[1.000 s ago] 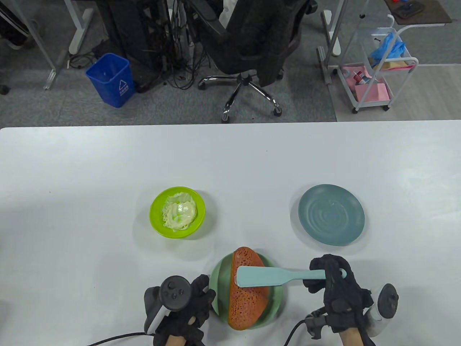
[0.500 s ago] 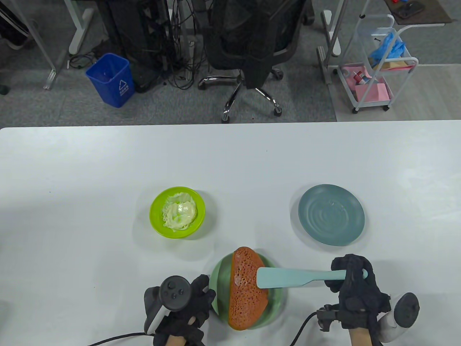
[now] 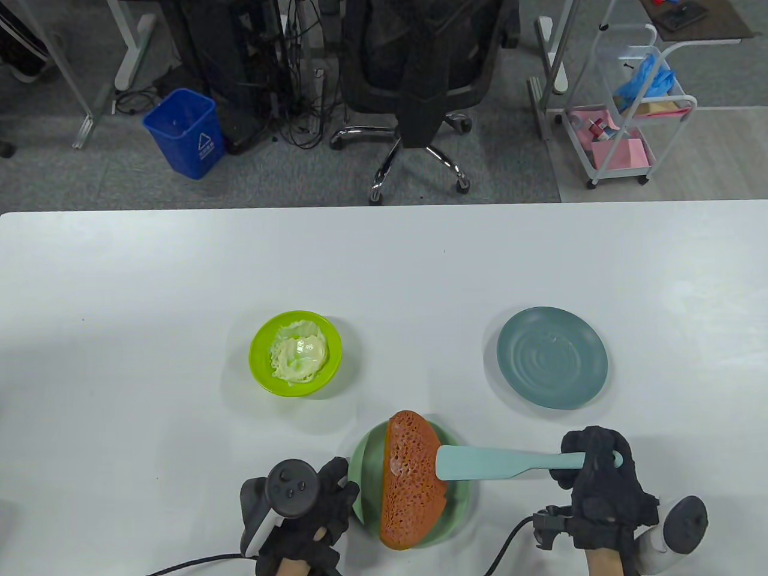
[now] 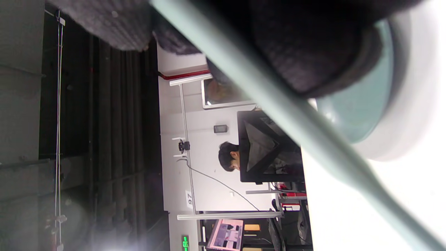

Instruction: Dip dessert spatula into salad dressing and spread onto bread slice

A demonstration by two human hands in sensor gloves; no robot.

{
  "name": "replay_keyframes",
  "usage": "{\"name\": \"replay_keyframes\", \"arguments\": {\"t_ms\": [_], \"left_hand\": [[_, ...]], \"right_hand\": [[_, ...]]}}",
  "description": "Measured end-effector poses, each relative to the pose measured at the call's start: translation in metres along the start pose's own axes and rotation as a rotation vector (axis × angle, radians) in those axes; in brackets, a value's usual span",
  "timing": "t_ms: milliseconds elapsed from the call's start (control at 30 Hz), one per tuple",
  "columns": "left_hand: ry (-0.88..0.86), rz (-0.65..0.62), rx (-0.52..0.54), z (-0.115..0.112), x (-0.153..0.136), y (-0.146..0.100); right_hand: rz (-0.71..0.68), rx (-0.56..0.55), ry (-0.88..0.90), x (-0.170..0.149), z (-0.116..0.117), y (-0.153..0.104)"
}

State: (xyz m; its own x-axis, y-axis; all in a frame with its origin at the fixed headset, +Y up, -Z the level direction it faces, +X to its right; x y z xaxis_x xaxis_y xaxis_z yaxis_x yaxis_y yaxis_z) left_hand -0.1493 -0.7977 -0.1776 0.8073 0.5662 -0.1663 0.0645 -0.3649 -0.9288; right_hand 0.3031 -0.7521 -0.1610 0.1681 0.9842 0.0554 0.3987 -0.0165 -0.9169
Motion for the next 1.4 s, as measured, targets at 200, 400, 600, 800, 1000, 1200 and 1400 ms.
{"name": "replay_keyframes", "arguments": {"t_ms": [200,400,600,800,1000,1200,1400], "left_hand": [[0.002,0.000,0.002,0.000,0.000,0.000],[0.003,0.000,0.003,0.000,0.000,0.000],[0.003,0.000,0.003,0.000,0.000,0.000],[0.003,0.000,0.003,0.000,0.000,0.000],[0.003,0.000,0.003,0.000,0.000,0.000],[0.000,0.002,0.002,0.000,0.000,0.000],[-0.001,0.003,0.001,0.000,0.000,0.000]], "right_hand": [[0.024,0.087,0.075,-0.006,0.013,-0.002],[0.055,0.180,0.084,-0.010,0.031,-0.008],[0.046,0.212,-0.001,-0.013,0.044,-0.013],[0.055,0.233,-0.059,-0.017,0.052,-0.016],[0.017,0.228,-0.134,-0.010,0.056,-0.019],[-0.037,0.179,-0.171,0.005,0.050,-0.024],[-0.103,0.121,-0.196,0.022,0.038,-0.026]]}}
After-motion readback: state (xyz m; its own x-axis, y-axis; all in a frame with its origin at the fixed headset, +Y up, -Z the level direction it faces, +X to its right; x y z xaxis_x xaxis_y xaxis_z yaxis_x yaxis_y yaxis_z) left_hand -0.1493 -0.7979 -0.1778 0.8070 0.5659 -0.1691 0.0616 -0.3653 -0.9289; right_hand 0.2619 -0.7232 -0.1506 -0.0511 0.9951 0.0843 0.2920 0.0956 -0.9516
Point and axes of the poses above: the tracker on the back of each hand, its own x axis roughly to the thumb side, its own y axis roughly from the wrist to the fingertips, z = x × y, the point moved 5 cm from there along y, roughly from the wrist to the fingertips, and after that the axes turned 8 degrees about z, right-handed, at the moved point
